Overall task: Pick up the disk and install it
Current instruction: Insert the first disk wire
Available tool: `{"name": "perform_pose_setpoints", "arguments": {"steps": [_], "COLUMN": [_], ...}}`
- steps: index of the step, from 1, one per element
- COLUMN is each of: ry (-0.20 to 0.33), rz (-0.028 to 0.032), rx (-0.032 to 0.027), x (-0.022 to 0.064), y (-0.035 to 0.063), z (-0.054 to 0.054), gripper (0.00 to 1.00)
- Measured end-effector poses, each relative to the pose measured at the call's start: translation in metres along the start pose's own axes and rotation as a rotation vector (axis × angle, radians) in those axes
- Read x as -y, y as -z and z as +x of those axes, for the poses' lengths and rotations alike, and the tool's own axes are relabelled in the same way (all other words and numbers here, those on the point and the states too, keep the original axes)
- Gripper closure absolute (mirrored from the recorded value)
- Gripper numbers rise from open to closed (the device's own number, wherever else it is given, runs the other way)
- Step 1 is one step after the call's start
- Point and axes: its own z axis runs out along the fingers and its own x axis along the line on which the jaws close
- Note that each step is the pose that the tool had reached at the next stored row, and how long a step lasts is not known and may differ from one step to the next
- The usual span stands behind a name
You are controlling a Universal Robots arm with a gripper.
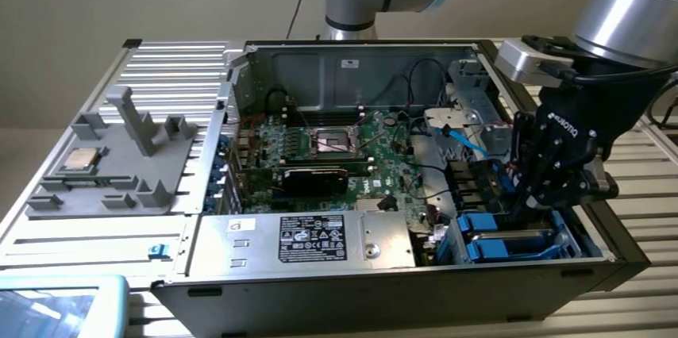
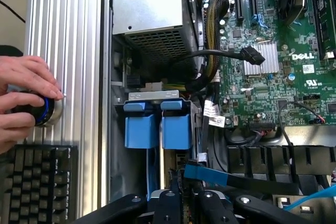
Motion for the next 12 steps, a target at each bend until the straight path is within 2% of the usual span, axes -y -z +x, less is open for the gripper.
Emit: {"name": "perform_pose_setpoints", "arguments": {"steps": [7,12], "ry": [-0.003,-0.006], "rz": [-0.0001,0.0062], "rx": [0.0002,0.0010], "x": [0.0006,-0.0009], "y": [-0.0002,-0.0015], "z": [-0.0001,-0.0002], "gripper": [0.83,0.83]}}
